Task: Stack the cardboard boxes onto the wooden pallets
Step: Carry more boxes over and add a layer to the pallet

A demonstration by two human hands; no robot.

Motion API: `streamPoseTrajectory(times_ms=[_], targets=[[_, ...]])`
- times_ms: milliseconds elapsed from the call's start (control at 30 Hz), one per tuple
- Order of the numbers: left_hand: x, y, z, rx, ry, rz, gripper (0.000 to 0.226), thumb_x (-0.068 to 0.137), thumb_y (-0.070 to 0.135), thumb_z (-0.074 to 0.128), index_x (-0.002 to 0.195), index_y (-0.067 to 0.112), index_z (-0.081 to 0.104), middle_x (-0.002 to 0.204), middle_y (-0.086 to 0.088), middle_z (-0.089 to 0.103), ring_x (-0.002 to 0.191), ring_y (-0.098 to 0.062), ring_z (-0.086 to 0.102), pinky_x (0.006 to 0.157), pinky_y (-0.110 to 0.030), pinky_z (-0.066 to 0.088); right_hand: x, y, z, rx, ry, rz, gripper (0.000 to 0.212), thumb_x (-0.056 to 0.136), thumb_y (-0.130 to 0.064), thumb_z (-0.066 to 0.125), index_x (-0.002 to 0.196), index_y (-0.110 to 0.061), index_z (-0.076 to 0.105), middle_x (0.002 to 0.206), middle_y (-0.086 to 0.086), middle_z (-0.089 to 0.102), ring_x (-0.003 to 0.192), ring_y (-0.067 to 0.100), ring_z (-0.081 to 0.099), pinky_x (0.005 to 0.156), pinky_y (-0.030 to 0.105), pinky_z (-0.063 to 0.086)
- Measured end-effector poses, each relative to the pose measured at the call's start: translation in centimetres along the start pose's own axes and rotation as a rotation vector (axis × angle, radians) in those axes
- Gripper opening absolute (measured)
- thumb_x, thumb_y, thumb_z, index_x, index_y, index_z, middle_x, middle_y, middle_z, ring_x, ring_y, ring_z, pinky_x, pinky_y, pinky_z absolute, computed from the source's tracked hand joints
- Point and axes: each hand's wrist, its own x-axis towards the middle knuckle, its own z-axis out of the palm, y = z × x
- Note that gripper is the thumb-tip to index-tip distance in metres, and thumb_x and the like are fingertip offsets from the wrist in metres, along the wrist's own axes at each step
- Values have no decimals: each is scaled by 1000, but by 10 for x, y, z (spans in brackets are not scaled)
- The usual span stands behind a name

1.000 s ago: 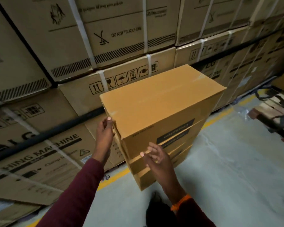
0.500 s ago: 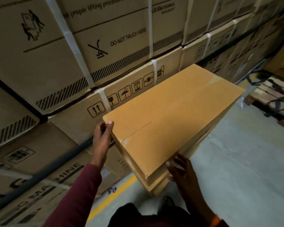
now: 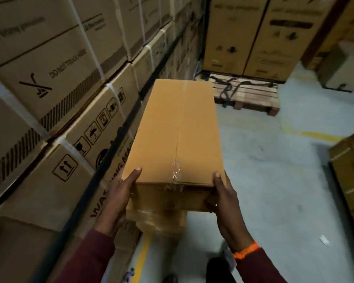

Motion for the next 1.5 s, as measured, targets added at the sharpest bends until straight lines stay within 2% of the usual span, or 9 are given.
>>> streamPoseTrajectory(times_ms=[100, 300, 467, 567, 667, 767, 933, 1200, 1500], targets=[[-32, 3, 27, 26, -72, 44, 69, 83, 63, 69, 146, 40, 50, 140, 11, 61, 130, -13, 55, 110, -41, 44, -16, -16, -37, -3, 109, -11, 43, 101, -49, 53, 143, -41, 54, 122, -19, 71, 107, 0, 67, 102, 50, 53], [-112, 8, 120, 62, -212, 84, 94, 73, 72, 68, 155, 42, 34, 155, 2, 47, 140, -18, 45, 116, -46, 38, -73, -37, -147, 77, 294, 20, 31, 103, -33, 55, 131, -31, 65, 106, -17, 76, 92, 0, 71, 90, 50, 55], [-185, 5, 229, 108, -294, 117, 77, 90, 53, 68, 156, 38, 32, 157, 9, 36, 137, -13, 41, 110, -38, 39, -136, -40, -273, 101, 427, 29, 22, 103, -36, 55, 121, -39, 68, 96, -24, 76, 105, 9, 64, 90, 58, 54], [-242, -3, 308, 118, -420, 135, 66, 98, 43, 60, 157, 38, 31, 144, 16, 39, 126, -7, 46, 99, -27, 40, -182, -36, -367, 160, 529, 2, 22, 101, -37, 58, 120, -37, 69, 101, -19, 76, 113, 13, 61, 89, 55, 54], [-300, -13, 386, 151, -529, 157, 57, 101, 38, 57, 155, 36, 37, 132, 19, 56, 95, 10, 62, 70, -4, 46, -229, -30, -456, 192, 646, -12, 29, 99, -39, 59, 126, -35, 67, 113, -13, 74, 116, 13, 59, 87, 58, 56], [-350, -23, 460, 163, -643, 153, 50, 103, 33, 55, 152, 32, 43, 114, 19, 65, 84, 13, 67, 58, -4, 48, -273, -27, -533, 246, 763, -17, 28, 99, -38, 60, 126, -34, 68, 116, -12, 73, 116, 15, 60, 87, 61, 56], [-417, -32, 567, 203, -797, 153, 51, 101, 40, 58, 150, 41, 45, 128, 13, 68, 104, -5, 68, 67, -10, 53, -329, -24, -638, 315, 917, -41, 31, 99, -37, 59, 128, -32, 67, 124, -9, 70, 121, 16, 57, 84, 63, 57], [-499, -39, 750, 199, -1051, 182, 39, 102, 34, 58, 133, 57, 50, 112, 28, 71, 100, 6, 68, 71, -9, 52, -366, -39, -805, 376, 1095, -153, 32, 100, -34, 57, 130, -33, 67, 126, -11, 70, 122, 16, 58, 88, 63, 56], [-589, -39, 982, 113, -1209, 165, 63, 85, 54, 65, 145, 42, 51, 135, 17, 64, 127, -8, 59, 111, -45, 46, -386, -118, -1030, 260, 1268, -156, 30, 97, -35, 60, 125, -31, 69, 124, -5, 68, 122, 21, 57, 86, 61, 56]])
